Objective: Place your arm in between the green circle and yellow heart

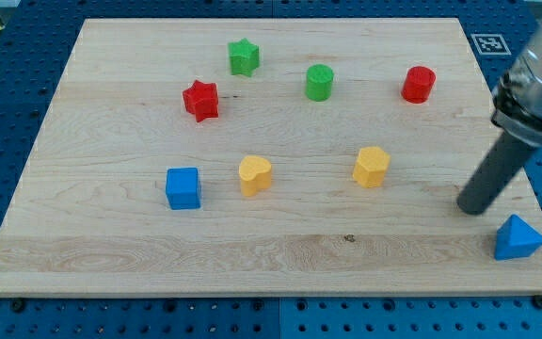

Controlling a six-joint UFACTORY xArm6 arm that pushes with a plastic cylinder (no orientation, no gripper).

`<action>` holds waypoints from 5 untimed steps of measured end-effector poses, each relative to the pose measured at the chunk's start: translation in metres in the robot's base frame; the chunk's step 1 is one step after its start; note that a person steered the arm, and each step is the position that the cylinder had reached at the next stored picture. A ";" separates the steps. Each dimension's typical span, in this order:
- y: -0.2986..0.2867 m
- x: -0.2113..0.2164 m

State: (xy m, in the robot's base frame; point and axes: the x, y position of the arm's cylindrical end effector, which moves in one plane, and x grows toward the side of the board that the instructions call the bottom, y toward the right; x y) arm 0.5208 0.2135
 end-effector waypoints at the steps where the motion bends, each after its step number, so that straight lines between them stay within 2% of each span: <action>1: -0.028 -0.038; 3: -0.121 -0.118; 4: -0.163 -0.120; 5: -0.164 -0.120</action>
State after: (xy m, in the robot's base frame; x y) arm 0.4010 0.0499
